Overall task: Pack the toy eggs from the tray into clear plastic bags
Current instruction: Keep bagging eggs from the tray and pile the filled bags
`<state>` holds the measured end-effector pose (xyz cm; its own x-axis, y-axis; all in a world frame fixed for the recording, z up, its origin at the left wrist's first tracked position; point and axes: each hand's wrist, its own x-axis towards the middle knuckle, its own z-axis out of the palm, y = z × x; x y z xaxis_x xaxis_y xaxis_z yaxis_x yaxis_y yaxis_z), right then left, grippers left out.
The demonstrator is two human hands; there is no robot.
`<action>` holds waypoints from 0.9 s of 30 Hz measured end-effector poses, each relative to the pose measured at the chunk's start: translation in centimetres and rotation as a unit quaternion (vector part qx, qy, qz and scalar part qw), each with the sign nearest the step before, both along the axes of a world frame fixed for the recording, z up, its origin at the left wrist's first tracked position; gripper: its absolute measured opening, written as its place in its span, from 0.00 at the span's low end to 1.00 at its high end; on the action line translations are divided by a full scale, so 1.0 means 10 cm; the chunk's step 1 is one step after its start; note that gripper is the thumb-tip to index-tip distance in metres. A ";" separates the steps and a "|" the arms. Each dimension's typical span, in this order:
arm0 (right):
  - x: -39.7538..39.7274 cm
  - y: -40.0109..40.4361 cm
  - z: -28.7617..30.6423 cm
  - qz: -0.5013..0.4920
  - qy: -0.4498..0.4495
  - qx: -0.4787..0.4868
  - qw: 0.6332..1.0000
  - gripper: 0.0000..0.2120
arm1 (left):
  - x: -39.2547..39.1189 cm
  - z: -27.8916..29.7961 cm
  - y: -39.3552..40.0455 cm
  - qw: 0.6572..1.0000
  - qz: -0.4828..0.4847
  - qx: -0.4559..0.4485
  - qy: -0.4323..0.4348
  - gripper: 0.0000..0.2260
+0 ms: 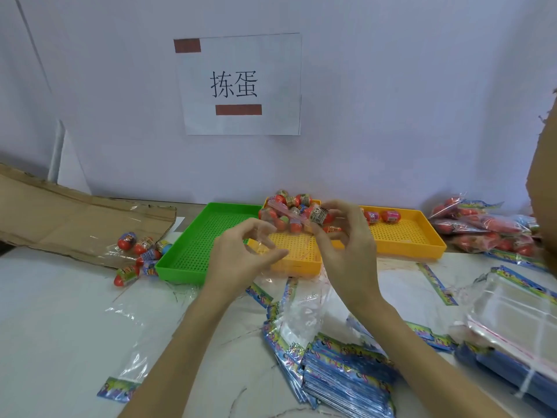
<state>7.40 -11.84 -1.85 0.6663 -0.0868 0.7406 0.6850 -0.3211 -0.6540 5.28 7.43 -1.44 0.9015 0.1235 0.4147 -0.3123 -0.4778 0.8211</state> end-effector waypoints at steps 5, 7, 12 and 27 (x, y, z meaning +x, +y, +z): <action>-0.08 -0.04 0.13 0.024 -0.003 -0.087 0.996 0.14 | -0.03 -0.01 -0.12 0.995 -0.066 0.056 -0.057 0.17; -0.10 -0.04 0.14 0.054 0.026 -0.105 0.993 0.15 | -0.04 -0.03 -0.13 0.993 -0.071 0.069 -0.069 0.17; -0.12 -0.06 0.17 0.127 0.070 -0.120 0.982 0.14 | -0.04 -0.02 -0.13 0.992 -0.053 0.058 -0.099 0.17; -0.13 -0.01 0.14 0.192 0.193 -0.077 0.959 0.05 | -0.08 0.00 -0.16 0.985 -0.050 0.117 -0.118 0.12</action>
